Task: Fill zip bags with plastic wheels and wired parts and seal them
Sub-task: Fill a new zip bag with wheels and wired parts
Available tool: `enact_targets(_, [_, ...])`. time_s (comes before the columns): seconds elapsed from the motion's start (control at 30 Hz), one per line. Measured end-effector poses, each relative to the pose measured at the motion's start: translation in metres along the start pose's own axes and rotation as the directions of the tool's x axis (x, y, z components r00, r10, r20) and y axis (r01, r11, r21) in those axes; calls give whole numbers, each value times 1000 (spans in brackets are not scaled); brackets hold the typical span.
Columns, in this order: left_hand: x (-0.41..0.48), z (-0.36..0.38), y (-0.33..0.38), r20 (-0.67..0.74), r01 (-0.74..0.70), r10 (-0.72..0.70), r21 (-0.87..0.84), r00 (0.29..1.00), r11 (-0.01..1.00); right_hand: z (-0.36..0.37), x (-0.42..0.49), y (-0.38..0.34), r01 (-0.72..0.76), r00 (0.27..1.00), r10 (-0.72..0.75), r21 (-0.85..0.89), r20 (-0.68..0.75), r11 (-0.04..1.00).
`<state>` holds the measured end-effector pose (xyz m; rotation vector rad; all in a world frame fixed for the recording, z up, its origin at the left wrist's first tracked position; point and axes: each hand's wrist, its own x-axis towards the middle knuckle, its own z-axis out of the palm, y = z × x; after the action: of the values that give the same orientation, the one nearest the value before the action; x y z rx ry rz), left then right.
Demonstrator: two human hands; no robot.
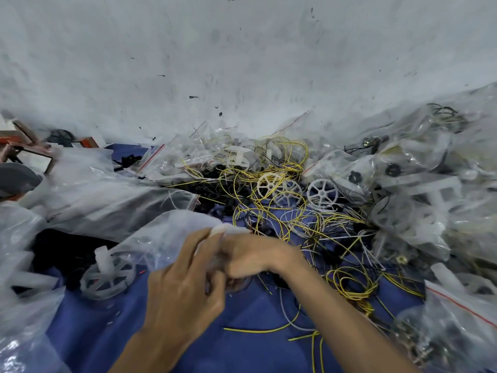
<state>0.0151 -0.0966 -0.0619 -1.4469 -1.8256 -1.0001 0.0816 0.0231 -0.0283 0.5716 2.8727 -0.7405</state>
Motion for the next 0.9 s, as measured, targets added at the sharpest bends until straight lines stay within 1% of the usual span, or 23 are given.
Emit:
enact_targets(0.03, [0, 0, 1, 2, -35, 35, -3, 999, 999, 5, 1, -3, -16, 999, 16, 3, -49, 1000])
enact_targets(0.07, [-1, 1, 1, 2, -59, 59, -16, 998, 998, 9, 2, -9, 13, 994, -14, -17, -108, 1000])
enact_targets(0.1, [-1, 1, 2, 2, -69, 69, -30, 998, 997, 13, 4, -15, 35, 989, -34, 5, -145, 999])
enact_targets(0.13, [0, 1, 2, -1, -67, 67, -39, 998, 997, 14, 3, -22, 66, 987, -64, 9, -149, 998])
enact_targets(0.17, [0, 0, 3, -7, -64, 63, -44, 998, 997, 12, -1, -28, 110, 983, -116, -46, -141, 993])
enact_targets(0.2, [0, -1, 4, -17, -66, 65, -50, 998, 997, 11, -4, -33, 186, 960, -206, -116, -189, 976])
enact_targets(0.23, [1, -1, 4, -30, -78, 76, -60, 997, 995, 7, -10, -40, 197, 931, -243, -187, -271, 962])
enact_targets(0.27, [1, -1, 6, -44, -94, 91, -67, 995, 993, 6, -21, -44, 156, 937, -184, -118, -298, 981])
enact_targets(0.3, [0, -1, 6, -61, -111, 107, -71, 992, 991, 3, -26, -46, 144, 946, -171, -114, -275, 983])
enact_targets(0.37, [0, 0, 6, -92, -126, 119, -79, 989, 989, 6, -19, -43, 200, 953, -232, -173, -196, 965])
enact_targets(0.4, [-1, 0, 5, -99, -122, 115, -75, 988, 990, 7, -15, -41, 200, 962, -223, -153, -157, 968])
enact_targets(0.43, [-1, 1, 3, -102, -115, 108, -65, 989, 991, 11, -7, -39, 168, 966, -184, -97, -182, 981])
enact_targets(0.47, [-1, 1, 2, -101, -106, 101, -53, 990, 993, 15, 1, -34, 158, 957, -166, -52, -239, 986])
enact_targets(0.5, [-1, 1, 0, -99, -97, 93, -39, 991, 994, 16, 5, -33, 153, 959, -165, -69, -232, 986])
enact_targets(0.57, [-1, 2, -3, -91, -83, 82, -13, 992, 996, 15, 9, -32, 116, 978, -138, -144, -156, 983])
enact_targets(0.6, [0, 1, -4, -83, -71, 69, -16, 994, 997, 11, 12, -32, 92, 983, -113, -146, -147, 985])
enact_targets(0.67, [1, 1, -5, -50, -34, 32, -41, 998, 999, -1, 14, -36, 21, 994, -25, -43, -103, 999])
enact_targets(0.7, [2, 1, -5, -41, -21, 19, -48, 999, 999, -7, 13, -37, -13, 999, 10, -59, -50, 998])
enact_targets(0.77, [4, -1, -5, -16, 35, -36, -70, 999, 997, -20, 8, -37, 4, 999, 6, -175, 54, 984])
enact_targets(0.8, [4, -2, -4, 5, 76, -76, -81, 997, 994, -26, 5, -33, 36, 997, -18, -247, 77, 968])
enact_targets(0.87, [5, -1, -5, 58, 150, -146, -84, 988, 985, -40, -10, -35, 121, 992, -103, -364, 69, 924])
enact_targets(0.9, [4, 1, -5, 96, 179, -171, -77, 981, 981, -47, -15, -40, 146, 988, -153, -363, 11, 920])
